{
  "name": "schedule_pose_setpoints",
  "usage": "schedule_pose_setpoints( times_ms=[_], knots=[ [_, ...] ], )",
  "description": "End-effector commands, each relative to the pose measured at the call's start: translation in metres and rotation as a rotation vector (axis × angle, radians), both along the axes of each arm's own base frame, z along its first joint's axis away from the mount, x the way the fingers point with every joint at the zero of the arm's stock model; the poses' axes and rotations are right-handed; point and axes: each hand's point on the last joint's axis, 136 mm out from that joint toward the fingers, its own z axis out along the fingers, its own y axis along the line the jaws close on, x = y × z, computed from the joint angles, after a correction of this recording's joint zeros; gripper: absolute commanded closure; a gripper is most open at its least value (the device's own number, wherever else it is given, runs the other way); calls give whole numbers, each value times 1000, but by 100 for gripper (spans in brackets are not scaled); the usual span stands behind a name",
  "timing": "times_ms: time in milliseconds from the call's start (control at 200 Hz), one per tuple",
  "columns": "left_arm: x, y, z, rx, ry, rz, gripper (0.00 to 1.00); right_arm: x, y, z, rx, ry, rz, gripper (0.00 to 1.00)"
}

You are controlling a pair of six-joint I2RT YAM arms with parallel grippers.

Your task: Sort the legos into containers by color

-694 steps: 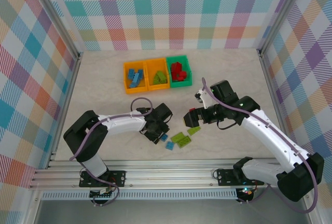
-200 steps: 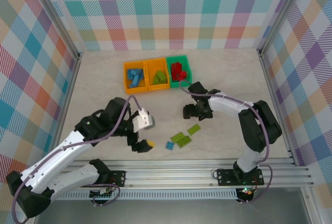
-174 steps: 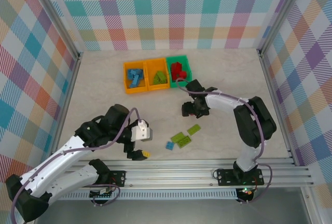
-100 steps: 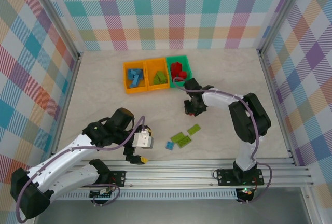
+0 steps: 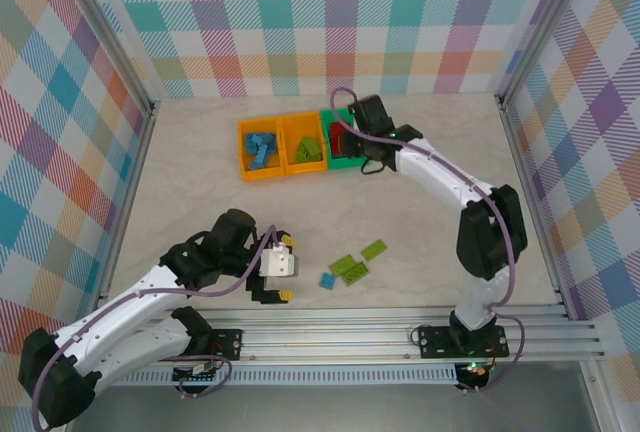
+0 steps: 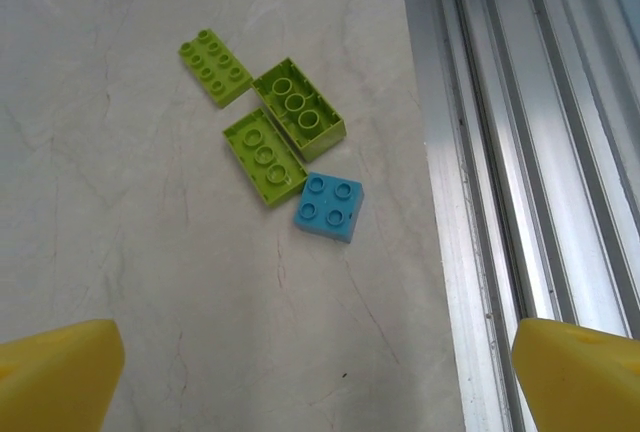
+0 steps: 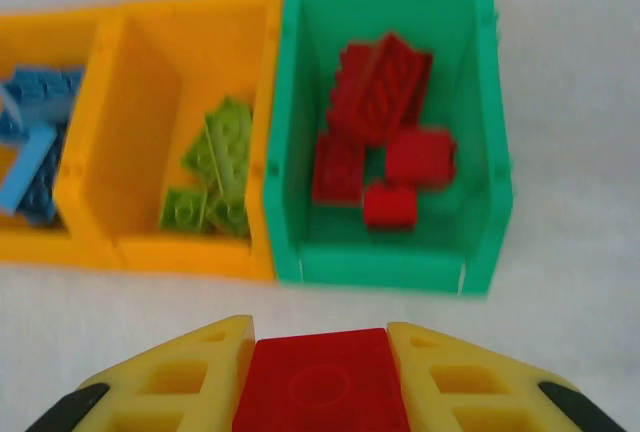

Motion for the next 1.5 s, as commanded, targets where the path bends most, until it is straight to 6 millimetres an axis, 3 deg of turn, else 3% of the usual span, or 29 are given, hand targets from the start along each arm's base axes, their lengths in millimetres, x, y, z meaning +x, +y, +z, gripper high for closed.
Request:
schedule_pose_setpoints(
  times_ms=[0, 130, 250, 455, 545, 685, 780, 900, 1035, 1160, 1260, 1375, 1495],
  knots=[
    [4, 1, 0, -19, -19, 17, 0, 36, -8, -27, -77, 8, -34, 73],
    [8, 0, 1, -41, -22, 38, 0, 61, -3, -37, -114, 27, -36, 66],
    [14, -3, 4, -68, -11, 68, 0, 71, 1, -38, -136, 32, -21, 56],
    [22, -5, 7, -88, 12, 120, 0, 67, 2, -24, -141, 26, 6, 54],
    [38, -7, 17, -130, 62, 240, 0, 54, -2, -11, -131, 32, 19, 54],
    [80, -6, 38, -158, 267, 613, 0, 4, -18, 15, -89, 48, 52, 51],
    [84, -12, 30, -54, 343, 750, 2, -49, -30, 28, -26, 80, 101, 43],
    [80, -31, 16, -14, 420, 903, 8, -126, -42, 31, 80, 158, 181, 32],
    [59, -47, -1, 58, 523, 1059, 9, -213, -50, 28, 241, 294, 267, 24],
    [34, -50, -24, 150, 587, 1138, 10, -271, -48, 35, 389, 375, 360, 16],
    [20, -61, -40, 191, 607, 1116, 12, -290, -52, 39, 422, 389, 377, 11],
    [11, -71, -62, 280, 622, 1116, 19, -284, -63, 32, 377, 382, 302, 1],
    [4, -77, -81, 356, 598, 1122, 26, -281, -61, 26, 371, 404, 291, 0]
  ],
)
